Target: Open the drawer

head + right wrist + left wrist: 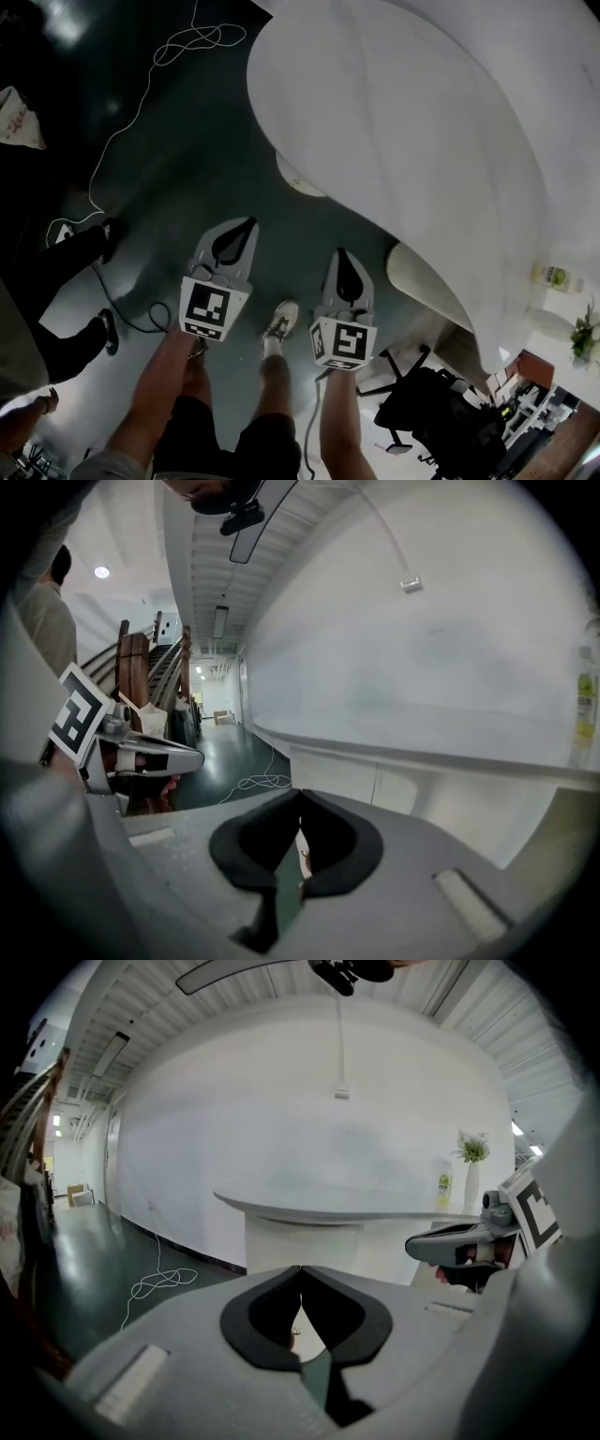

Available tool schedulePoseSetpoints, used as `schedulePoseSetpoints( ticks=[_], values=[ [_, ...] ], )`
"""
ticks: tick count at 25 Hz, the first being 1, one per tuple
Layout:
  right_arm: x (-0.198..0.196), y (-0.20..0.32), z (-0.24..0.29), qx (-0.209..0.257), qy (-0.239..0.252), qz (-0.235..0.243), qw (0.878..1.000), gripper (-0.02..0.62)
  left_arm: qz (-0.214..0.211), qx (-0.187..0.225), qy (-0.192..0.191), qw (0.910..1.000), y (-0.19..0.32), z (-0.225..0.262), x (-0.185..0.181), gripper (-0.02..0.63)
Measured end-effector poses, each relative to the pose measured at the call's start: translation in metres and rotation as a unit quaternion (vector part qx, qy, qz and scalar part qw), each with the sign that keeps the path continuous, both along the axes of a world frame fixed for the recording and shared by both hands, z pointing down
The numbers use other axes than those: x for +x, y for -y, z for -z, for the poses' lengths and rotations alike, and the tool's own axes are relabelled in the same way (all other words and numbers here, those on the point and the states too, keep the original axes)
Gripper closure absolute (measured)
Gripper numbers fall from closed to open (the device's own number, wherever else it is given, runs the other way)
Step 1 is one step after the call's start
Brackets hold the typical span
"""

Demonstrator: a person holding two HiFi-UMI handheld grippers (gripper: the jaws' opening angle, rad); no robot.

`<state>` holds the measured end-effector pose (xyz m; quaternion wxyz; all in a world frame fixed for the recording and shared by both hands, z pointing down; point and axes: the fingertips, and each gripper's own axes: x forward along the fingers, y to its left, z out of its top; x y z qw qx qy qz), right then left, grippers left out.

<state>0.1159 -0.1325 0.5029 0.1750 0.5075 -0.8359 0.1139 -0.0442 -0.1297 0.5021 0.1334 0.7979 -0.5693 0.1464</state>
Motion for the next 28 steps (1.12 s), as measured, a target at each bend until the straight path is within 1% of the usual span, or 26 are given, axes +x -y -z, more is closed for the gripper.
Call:
schedulePoseSetpoints(
  ticks=[6, 16, 22, 28],
  values=[
    [0.002, -0.003, -0.063, -0.006, -0.006, -0.006, 1.000, 0.592, -0.015, -0.005, 0.001, 0.9999, -0.006, -0.062, 0.004, 0.595],
    [0.008, -0.004, -0.142, 0.004, -0.010, -0.008, 1.000, 0.592, -0.027, -0.003, 0.005, 0.9996, -0.002, -0.152, 0.016, 0.595],
    [0.017, -0.001, -0.185, 0.007, -0.011, -0.011, 1.000, 0.592, -0.037, 0.001, 0.004, 0.9993, 0.009, -0.193, 0.031, 0.595],
    [0.029, 0.008, -0.207, 0.007, -0.011, -0.025, 1.000, 0.592, -0.050, -0.003, 0.009, 0.9987, 0.019, -0.222, 0.042, 0.595]
  ],
)
